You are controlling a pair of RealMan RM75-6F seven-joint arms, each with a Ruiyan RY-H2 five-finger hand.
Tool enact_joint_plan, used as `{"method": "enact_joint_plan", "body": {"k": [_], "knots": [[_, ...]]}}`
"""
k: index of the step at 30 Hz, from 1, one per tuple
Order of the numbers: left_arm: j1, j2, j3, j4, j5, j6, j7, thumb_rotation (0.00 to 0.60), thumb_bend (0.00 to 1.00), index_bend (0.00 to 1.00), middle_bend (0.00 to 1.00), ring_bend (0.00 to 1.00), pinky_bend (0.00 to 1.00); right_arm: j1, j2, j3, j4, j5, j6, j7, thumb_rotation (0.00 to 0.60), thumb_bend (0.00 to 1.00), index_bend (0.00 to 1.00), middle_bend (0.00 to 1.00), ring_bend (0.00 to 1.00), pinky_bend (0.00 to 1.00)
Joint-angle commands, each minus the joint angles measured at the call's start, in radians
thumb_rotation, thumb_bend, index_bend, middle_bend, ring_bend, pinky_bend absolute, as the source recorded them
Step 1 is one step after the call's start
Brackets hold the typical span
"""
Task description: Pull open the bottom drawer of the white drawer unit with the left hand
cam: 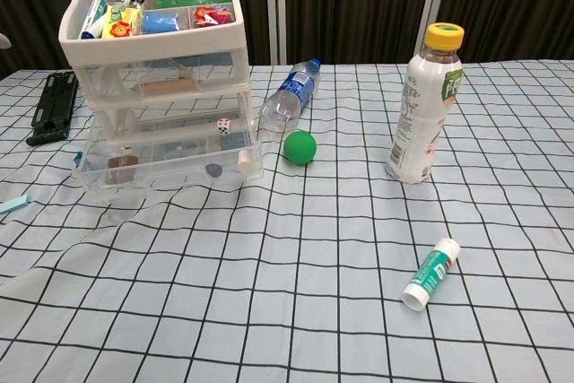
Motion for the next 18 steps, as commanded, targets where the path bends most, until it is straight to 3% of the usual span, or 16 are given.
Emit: {"method": "enact_joint_plan", "body": {"k": [1,8,10,13,18], "knots": [[0.078,-0.036,0.020,0.033,0.104,0.135,-0.089,0.600,0.29,0.09,0.05,0.09,0.16,0.001,-0.008,0.003,0.005,0.005,-0.003,-0.015,0.600,0.02,0.00,0.00,0.00,0.00],[0.190,-0.100,0.063,0.108,0.210,0.299,-0.102,0.600,0.25,0.02,0.00,0.01,0.06,0.001,-0.037,0.020,0.031,0.007,0.018,-0.050,0.600,0.02,0.00,0.00,0.00,0.00],[0.228,-0.104,0.077,0.120,0.225,0.333,-0.111,0.600,0.20,0.00,0.00,0.00,0.02,0.001,-0.049,0.024,0.042,0.006,0.024,-0.065,0.600,0.02,0.00,0.00,0.00,0.00],[0.263,-0.079,0.104,0.106,0.210,0.314,-0.099,0.600,0.10,0.00,0.00,0.00,0.00,0.001,-0.065,0.029,0.055,0.003,0.033,-0.098,0.600,0.01,0.00,0.00,0.00,0.00],[0.300,-0.017,0.117,0.018,0.184,0.286,-0.091,0.600,0.08,0.00,0.00,0.00,0.00,-0.003,-0.096,0.031,0.077,-0.009,0.050,-0.155,0.600,0.01,0.00,0.00,0.00,0.00]]}}
